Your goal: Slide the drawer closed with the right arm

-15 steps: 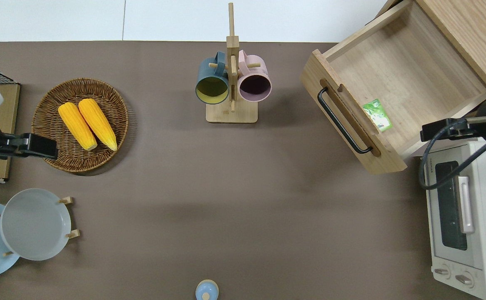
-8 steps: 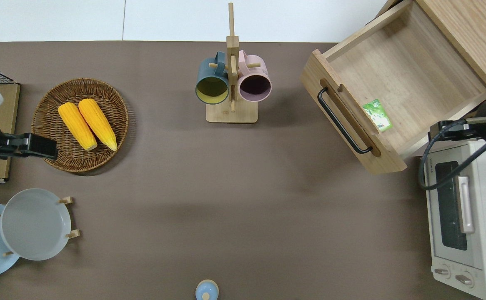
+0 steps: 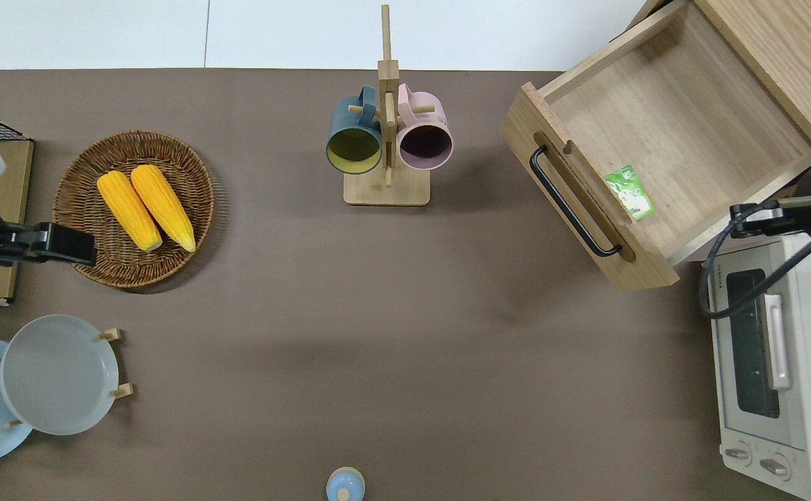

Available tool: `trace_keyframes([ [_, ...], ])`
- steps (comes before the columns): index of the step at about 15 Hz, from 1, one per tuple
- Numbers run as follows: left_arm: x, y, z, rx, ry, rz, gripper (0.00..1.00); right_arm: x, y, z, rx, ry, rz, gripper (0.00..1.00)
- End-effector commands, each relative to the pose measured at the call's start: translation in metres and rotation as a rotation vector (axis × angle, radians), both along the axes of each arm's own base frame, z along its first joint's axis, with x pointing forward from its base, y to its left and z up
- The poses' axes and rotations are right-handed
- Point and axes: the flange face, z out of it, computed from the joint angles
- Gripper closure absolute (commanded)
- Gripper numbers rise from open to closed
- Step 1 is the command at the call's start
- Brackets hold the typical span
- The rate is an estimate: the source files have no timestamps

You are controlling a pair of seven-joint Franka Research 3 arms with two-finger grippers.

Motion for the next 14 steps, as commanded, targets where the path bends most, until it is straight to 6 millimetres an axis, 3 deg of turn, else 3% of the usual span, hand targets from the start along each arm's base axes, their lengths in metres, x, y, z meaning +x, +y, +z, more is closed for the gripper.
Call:
trace_keyframes([
  [1,0.002,0.001,0.003,0.016,0.006,-0.011,0.01,-0.006,0.008,0.021,-0.019,0.017,0.011,1.0],
  [4,0.002,0.001,0.004,0.016,0.005,-0.009,0.01,-0.012,0.009,0.036,-0.018,0.013,0.007,1.0],
  [9,0.002,0.001,0.004,0.016,0.005,-0.011,0.01,-0.02,0.031,0.054,-0.015,0.002,-0.069,1.0],
  [14,0.002,0.001,0.003,0.016,0.006,-0.011,0.01,-0.026,0.086,0.06,-0.003,-0.021,-0.182,1.0],
])
